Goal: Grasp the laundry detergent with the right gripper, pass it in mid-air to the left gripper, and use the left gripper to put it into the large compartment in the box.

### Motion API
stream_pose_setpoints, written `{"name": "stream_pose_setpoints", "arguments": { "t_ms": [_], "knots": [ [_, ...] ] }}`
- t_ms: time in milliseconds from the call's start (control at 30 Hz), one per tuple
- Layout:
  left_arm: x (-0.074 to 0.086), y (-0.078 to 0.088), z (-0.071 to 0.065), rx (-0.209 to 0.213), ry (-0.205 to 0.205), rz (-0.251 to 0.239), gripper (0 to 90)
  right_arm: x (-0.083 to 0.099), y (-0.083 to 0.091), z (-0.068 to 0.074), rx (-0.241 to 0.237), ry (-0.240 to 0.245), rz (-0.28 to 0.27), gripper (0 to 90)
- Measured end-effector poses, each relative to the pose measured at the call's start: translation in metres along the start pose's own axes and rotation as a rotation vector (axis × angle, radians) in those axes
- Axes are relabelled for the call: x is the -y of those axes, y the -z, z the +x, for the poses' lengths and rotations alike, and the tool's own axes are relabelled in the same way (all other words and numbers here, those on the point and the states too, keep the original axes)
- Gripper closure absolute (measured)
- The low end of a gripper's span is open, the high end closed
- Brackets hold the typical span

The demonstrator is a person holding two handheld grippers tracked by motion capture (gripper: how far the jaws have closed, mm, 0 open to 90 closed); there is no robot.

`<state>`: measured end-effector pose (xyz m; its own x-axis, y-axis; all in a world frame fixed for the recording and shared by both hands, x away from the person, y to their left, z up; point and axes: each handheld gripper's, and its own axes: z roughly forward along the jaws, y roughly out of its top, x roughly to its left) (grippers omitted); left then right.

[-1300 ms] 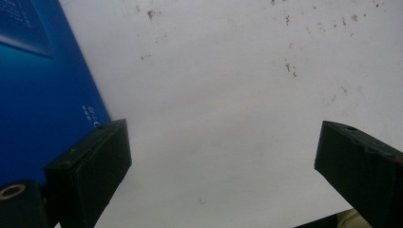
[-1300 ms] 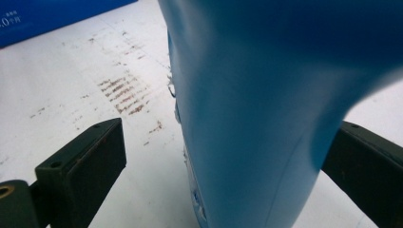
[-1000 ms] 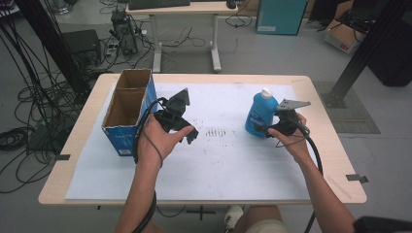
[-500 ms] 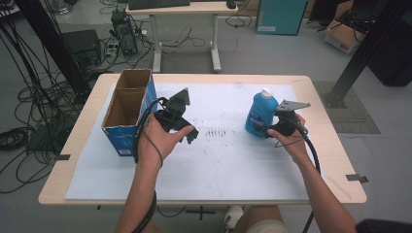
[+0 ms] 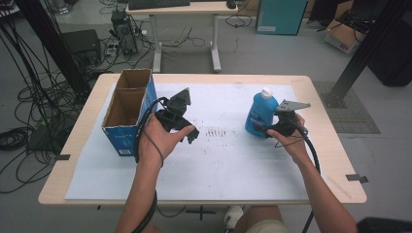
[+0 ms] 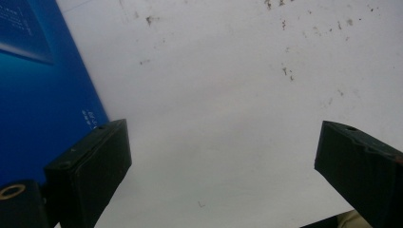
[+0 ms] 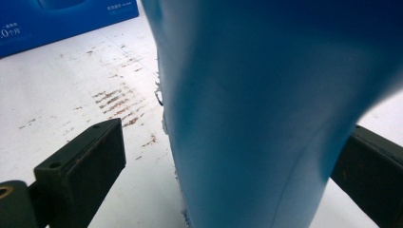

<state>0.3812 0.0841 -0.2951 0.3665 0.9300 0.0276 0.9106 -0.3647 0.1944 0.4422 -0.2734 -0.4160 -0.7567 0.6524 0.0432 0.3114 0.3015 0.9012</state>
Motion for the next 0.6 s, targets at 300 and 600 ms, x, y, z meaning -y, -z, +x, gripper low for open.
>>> {"name": "stream_pose_setpoints", "arguments": {
  "t_ms": [300, 600],
  "knots": [
    [-0.0004, -0.0006, -0.0002, 0.001, -0.001, 0.002, 5.2, -0.0002, -0.0007, 0.0006, -0.004, 0.001, -0.001, 1.7],
    [-0.0001, 0.0010, -0.0007, -0.001, -0.004, -0.003, 5.2, -0.0005, 0.0000, 0.0007, -0.007, 0.004, -0.006, 1.7]
  ]
}}
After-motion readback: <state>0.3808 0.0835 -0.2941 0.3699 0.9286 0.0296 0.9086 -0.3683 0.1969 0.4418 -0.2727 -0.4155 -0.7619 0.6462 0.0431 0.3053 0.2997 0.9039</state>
